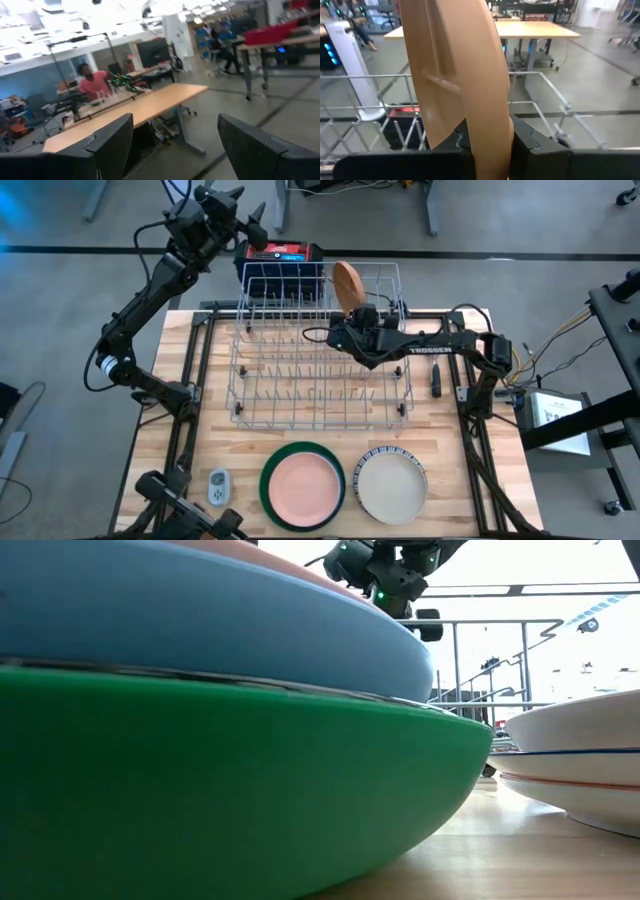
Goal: Sort dishes
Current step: Put the brown plate into the dish rack
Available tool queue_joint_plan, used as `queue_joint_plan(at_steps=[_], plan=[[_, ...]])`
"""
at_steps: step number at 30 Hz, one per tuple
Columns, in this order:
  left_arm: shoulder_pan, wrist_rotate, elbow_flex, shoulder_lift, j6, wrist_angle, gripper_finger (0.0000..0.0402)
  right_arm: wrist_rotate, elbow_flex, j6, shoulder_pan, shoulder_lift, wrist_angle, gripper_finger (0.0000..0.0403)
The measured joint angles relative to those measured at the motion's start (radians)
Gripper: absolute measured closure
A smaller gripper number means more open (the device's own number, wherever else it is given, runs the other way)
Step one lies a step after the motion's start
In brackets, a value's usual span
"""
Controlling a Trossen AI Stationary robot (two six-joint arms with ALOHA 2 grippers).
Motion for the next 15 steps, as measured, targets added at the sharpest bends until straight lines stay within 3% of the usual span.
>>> queue_joint_plan(at_steps=[4,9,11,15], plan=[[0.000,0.113,0.000,-0.001,0.025,-0.064,0.0122,-0.043,0.062,0.024,0.000,-0.010,-0.131,0.0356],[-0.001,0.333,0.000,-0.001,0.029,-0.113,0.0122,-0.199,0.193,0.032,-0.033,-0.064,-0.398,0.0356],[-0.001,0.369,0.000,-0.002,0.030,-0.112,0.0122,-0.285,0.242,0.031,-0.065,-0.091,-0.510,0.0356],[0.000,0.371,0.000,-0.002,0.030,-0.108,0.0122,-0.352,0.341,-0.024,-0.122,-0.140,-0.724,0.0356]])
